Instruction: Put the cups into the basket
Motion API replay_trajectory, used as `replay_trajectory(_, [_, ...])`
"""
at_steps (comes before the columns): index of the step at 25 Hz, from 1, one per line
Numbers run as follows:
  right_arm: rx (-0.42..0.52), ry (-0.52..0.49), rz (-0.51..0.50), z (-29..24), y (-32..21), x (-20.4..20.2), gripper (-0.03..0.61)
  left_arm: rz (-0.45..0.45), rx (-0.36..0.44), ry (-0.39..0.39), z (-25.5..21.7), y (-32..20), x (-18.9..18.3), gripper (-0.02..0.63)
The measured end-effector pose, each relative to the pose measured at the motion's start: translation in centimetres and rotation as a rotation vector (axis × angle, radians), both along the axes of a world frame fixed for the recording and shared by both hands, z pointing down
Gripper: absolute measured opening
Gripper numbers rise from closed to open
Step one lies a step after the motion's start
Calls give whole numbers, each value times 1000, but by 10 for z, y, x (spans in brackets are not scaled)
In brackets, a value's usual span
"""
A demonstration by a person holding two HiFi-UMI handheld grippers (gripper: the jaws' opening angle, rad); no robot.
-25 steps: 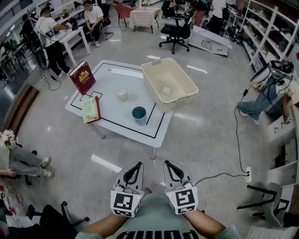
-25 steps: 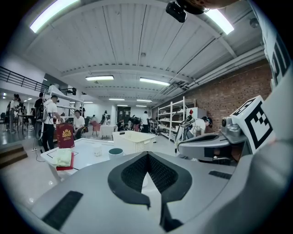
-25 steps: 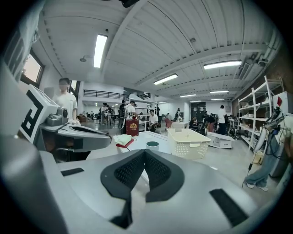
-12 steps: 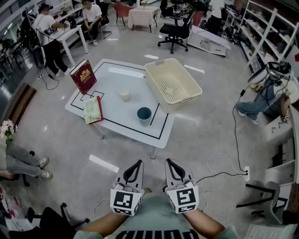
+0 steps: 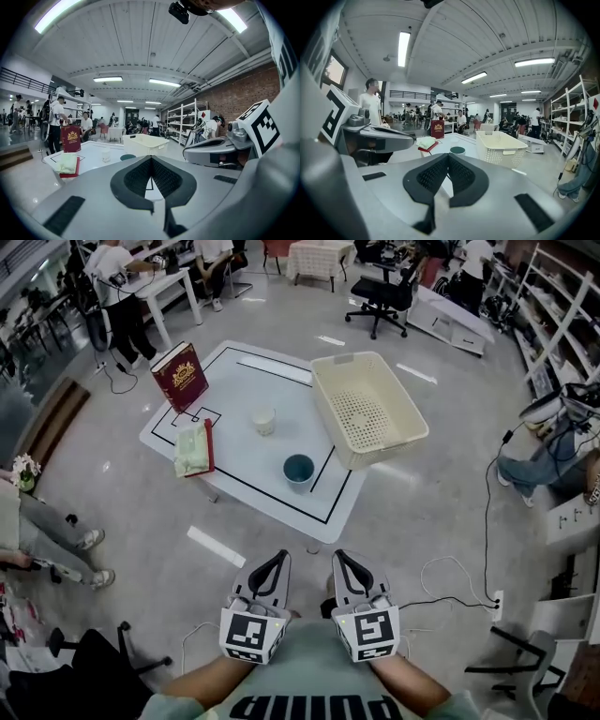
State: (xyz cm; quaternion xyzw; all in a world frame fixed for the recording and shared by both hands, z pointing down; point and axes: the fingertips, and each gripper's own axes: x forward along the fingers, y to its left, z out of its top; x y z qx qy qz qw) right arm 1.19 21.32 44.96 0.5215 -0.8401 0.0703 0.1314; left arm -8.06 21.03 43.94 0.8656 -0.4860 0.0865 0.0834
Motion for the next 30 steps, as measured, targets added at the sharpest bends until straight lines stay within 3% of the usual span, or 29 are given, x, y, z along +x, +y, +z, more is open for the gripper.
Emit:
replay_trajectory(15, [-29, 3, -202, 3, -99, 33, 12, -165, -29, -25, -3, -84, 39, 5])
replay_trajectory(30, [-60, 0, -370, 14, -125, 30, 14, -306, -64, -50, 1, -106, 41, 5])
